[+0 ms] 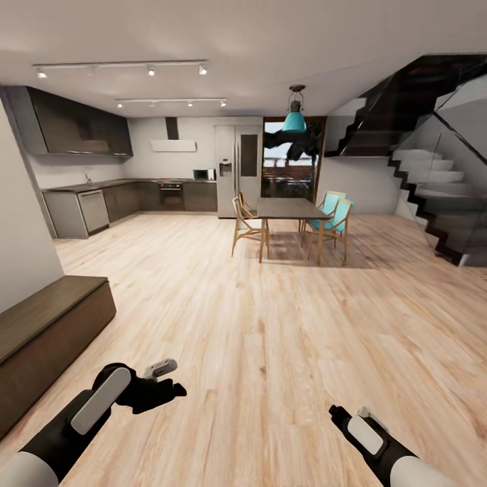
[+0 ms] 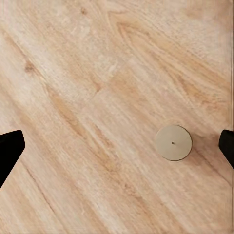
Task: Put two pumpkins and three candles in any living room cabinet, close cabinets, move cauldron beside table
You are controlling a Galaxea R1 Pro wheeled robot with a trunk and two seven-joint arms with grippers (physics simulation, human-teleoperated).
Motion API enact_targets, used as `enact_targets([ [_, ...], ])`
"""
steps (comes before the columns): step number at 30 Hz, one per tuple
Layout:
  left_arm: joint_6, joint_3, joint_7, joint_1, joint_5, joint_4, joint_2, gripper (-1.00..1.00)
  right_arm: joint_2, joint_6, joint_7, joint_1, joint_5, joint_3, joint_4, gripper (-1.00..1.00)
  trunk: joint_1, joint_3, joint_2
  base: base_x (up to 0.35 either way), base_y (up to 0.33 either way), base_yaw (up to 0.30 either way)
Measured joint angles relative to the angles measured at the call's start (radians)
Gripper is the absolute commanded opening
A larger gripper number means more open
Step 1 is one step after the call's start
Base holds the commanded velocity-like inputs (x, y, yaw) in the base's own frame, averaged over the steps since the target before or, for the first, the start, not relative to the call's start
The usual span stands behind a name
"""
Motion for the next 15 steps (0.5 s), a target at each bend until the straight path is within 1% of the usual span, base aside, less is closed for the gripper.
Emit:
enact_targets([
  [15,0.001,0.005,-0.005,0.0,0.002,0.0,0.003,1.0,0.001,-0.002,0.002,0.0,0.003,0.0,0.029,1.0,0.0,0.0,0.0,0.0,0.0,-0.294],
])
